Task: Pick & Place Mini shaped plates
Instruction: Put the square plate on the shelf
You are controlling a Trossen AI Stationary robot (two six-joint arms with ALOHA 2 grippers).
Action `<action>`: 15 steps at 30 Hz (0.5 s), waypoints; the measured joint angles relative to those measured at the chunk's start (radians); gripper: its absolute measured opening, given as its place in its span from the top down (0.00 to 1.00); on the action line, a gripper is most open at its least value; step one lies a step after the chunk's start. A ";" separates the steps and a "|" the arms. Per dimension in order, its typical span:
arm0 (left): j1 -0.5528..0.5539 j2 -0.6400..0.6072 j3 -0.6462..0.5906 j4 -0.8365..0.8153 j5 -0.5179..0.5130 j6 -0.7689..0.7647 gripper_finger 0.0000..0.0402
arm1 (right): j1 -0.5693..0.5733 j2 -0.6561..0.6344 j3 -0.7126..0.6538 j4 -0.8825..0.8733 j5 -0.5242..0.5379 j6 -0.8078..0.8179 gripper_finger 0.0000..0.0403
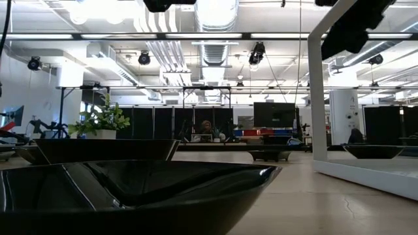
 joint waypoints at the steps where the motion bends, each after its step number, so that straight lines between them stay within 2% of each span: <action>1: 0.000 0.000 0.000 0.000 -0.003 0.000 0.79 | -0.023 0.007 0.000 0.000 0.000 -0.001 0.81; 8: 0.000 0.000 0.000 0.000 -0.023 -0.019 0.79 | -0.200 0.081 -0.004 0.003 -0.042 0.132 0.83; 15: 0.000 0.000 0.000 0.002 -0.036 -0.035 0.79 | -0.379 0.180 -0.004 0.026 -0.303 0.150 0.83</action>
